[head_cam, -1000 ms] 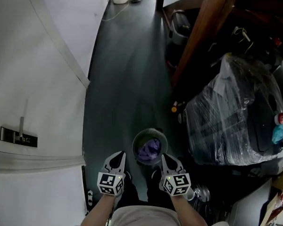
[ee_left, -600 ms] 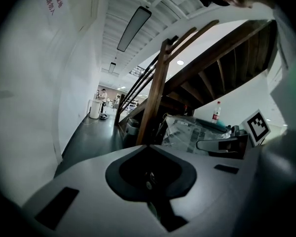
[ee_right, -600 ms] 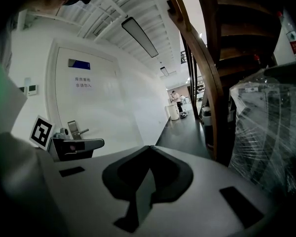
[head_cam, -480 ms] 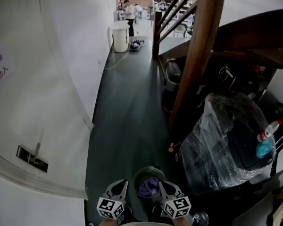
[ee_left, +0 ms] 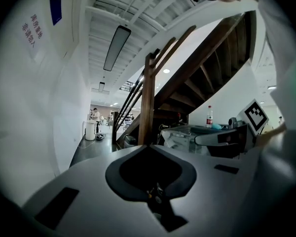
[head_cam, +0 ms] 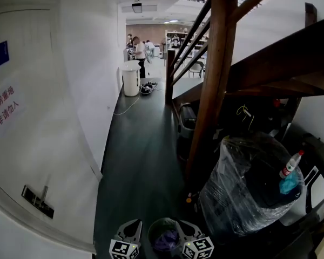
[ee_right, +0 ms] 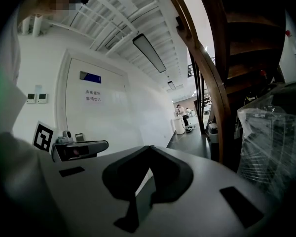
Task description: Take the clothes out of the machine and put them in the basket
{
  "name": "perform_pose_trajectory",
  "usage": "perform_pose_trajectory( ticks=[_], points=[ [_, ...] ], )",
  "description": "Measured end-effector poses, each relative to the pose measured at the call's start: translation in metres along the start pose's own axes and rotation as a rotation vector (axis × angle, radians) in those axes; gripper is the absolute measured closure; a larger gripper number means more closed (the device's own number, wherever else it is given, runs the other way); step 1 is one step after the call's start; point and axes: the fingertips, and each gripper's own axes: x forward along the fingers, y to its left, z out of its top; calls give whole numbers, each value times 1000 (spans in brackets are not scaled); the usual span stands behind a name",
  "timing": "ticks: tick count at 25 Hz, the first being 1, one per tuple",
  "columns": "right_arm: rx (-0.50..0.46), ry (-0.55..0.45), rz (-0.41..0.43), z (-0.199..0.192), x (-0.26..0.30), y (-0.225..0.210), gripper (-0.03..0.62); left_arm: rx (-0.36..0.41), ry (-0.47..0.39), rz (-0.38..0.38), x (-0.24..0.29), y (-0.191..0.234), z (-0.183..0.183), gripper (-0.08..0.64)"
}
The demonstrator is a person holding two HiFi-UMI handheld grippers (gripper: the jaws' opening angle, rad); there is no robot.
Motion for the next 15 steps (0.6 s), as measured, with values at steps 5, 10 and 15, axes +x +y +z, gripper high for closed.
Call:
perform_pose_trajectory(
  ticks=[5,10,15],
  points=[
    [7,-68,-5,31,5,-5,584,-5,-43,-21,2,-2,32,538],
    [-11,-106,-7,57,8,-6,586,84,-117,-30,10,4,55,538],
    [-45,-125,-15,74,9,-14,586,98,-153,-23,19,9,71,538]
  ],
)
